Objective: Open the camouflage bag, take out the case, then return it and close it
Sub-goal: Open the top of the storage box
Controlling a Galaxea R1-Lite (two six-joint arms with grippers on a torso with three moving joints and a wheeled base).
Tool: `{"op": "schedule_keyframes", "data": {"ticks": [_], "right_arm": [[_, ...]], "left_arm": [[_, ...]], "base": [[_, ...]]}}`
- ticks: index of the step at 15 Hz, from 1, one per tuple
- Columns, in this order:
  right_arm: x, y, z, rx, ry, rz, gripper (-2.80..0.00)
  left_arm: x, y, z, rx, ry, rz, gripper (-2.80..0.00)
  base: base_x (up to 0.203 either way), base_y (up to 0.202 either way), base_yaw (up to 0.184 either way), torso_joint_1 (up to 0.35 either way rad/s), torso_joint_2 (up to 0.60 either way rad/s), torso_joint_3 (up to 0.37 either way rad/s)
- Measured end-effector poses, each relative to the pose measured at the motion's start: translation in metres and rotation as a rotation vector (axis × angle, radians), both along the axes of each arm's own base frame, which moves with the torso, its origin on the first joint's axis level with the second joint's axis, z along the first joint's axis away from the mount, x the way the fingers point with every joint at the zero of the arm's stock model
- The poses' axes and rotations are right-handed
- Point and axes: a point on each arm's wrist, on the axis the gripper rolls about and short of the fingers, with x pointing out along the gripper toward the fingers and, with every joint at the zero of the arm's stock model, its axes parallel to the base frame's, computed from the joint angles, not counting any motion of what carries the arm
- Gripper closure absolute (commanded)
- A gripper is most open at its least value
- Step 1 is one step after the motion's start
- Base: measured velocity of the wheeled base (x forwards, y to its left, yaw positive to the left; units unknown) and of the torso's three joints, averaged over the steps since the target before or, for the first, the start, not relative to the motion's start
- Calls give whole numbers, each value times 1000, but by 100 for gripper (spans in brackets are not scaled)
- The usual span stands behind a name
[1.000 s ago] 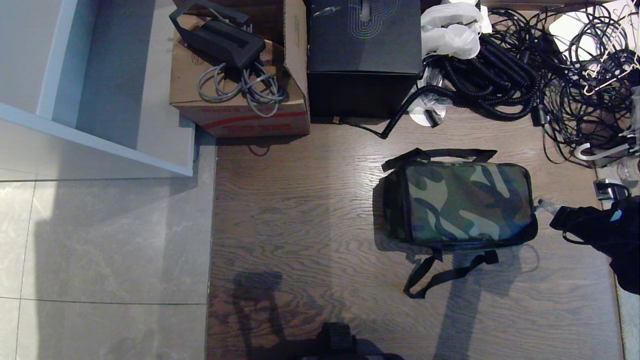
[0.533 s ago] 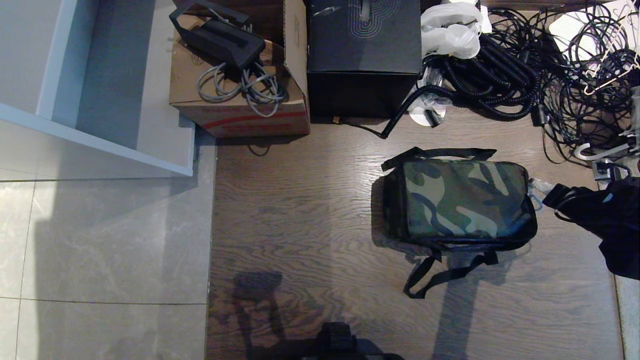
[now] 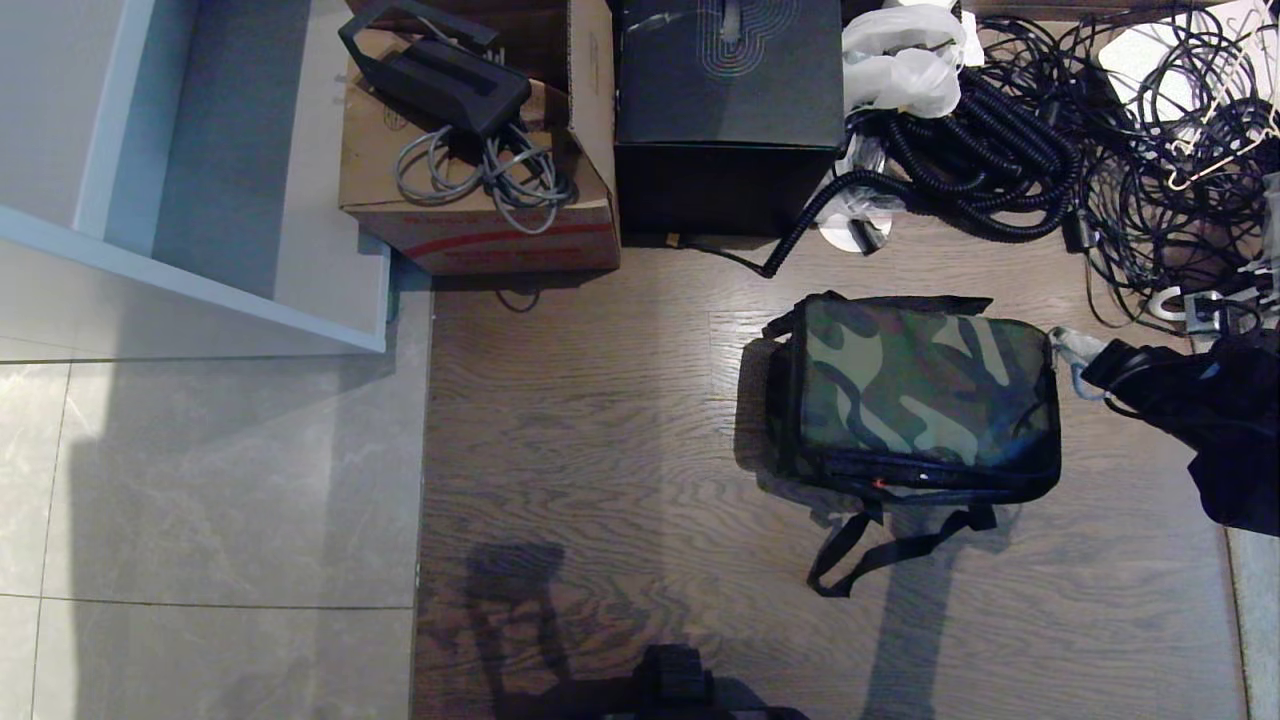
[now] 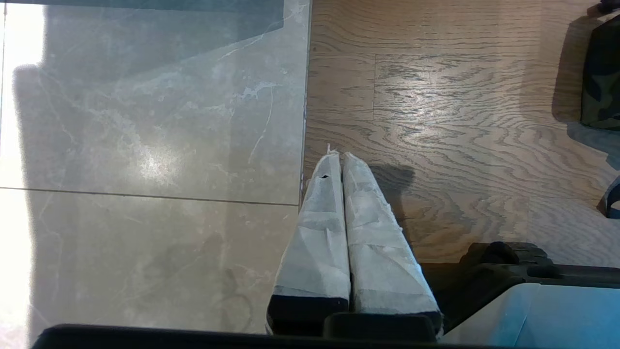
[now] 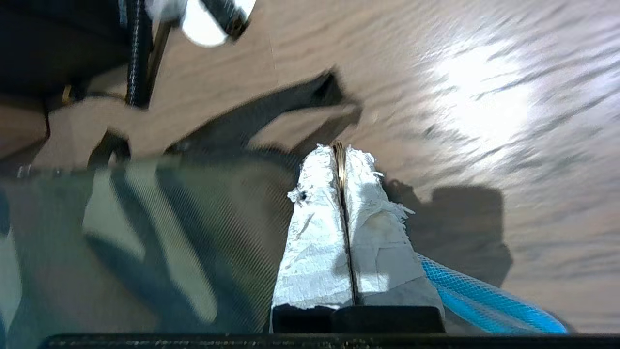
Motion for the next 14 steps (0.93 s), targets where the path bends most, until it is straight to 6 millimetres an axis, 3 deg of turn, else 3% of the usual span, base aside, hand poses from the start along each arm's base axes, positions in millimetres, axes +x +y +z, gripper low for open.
{"op": "schedule_keyframes", "data": {"ticks": [9,10,14], "right_arm": [[11,-10,19,35,-73,1,0],[11,-10,18,36,-71,2,-280],[11,-10,16,26,-73,-3,-280]], "left_arm": [[0,0,0,0,0,0,0],[0,0,0,0,0,0,0],[0,0,0,1,0,0,0]], "base": [[0,0,0,0,0,0],[0,0,0,0,0,0],[0,0,0,0,0,0]]}}
